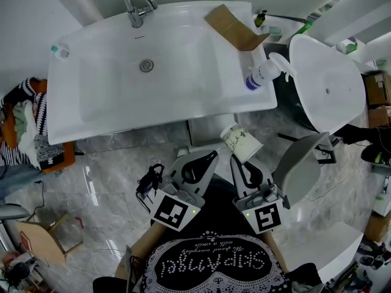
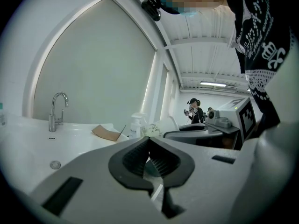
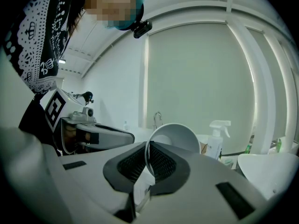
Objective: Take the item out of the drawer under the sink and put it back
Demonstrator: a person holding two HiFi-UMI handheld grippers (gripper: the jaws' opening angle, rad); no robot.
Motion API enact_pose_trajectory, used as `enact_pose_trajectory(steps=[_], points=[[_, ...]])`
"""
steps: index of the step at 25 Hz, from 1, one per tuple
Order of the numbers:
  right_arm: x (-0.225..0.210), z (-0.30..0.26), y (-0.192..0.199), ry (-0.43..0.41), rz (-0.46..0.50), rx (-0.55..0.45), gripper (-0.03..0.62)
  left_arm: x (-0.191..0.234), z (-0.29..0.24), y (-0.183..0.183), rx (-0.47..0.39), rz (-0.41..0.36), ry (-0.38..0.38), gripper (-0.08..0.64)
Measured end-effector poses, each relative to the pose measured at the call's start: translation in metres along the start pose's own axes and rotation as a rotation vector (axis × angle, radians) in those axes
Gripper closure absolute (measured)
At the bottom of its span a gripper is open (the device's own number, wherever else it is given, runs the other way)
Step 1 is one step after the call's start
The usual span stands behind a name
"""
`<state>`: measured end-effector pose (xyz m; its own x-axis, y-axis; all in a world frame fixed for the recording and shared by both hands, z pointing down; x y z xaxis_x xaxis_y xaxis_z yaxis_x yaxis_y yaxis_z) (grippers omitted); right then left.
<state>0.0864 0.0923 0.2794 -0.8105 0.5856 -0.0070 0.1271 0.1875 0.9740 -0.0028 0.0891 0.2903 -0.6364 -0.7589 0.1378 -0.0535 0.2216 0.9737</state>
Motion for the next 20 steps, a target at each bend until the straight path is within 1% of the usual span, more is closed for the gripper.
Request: enact_pose_trajectory(steps=[4,7,9,12,13,15,16,18,20], points=[[-0.002,-0.001,0.004,0.016,0.006,0.011,0.568,0.001,0.003,0.002,0.001,0.006,-0.001,0.555],[-0.003,-0.003,0.009,0.025,0.061,0.022,0.568,0.001,0.007,0.005,0.008,0.014,0.000,0.555],[-0.002,-0.005,0.017,0.017,0.145,0.060,0.568,0.001,0.009,0.007,0.005,0.029,-0.003,0.555],[-0.001,-0.005,0.041,-0.048,0.386,0.215,0.568,0.004,0.013,0.010,-0.021,0.085,-0.030,0.555],[0.000,-0.006,0.047,-0.059,0.432,0.241,0.568,0.004,0.015,0.010,-0.034,0.118,-0.047,0.555],[0.001,-0.008,0.055,-0.063,0.467,0.250,0.568,0.005,0.020,0.012,-0.050,0.179,-0.073,0.555],[0.002,-0.010,0.060,-0.065,0.477,0.254,0.568,0.005,0.022,0.014,-0.038,0.184,-0.073,0.555],[0.002,-0.014,0.068,-0.073,0.503,0.273,0.568,0.007,0.026,0.019,-0.002,0.164,-0.070,0.555],[0.002,-0.018,0.076,-0.083,0.531,0.292,0.568,0.010,0.029,0.022,-0.016,0.214,-0.104,0.555]])
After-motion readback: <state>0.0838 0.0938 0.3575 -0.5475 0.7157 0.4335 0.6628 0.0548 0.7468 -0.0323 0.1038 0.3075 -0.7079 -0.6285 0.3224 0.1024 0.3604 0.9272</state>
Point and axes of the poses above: the fingertips, and each gripper's own axes: z backward along the fingers, x to its left, y out of its underside, the point moved 4 cm from there along z, backward along the fingers, and after that the axes turned 6 degrees about y, right-handed, at the moved point
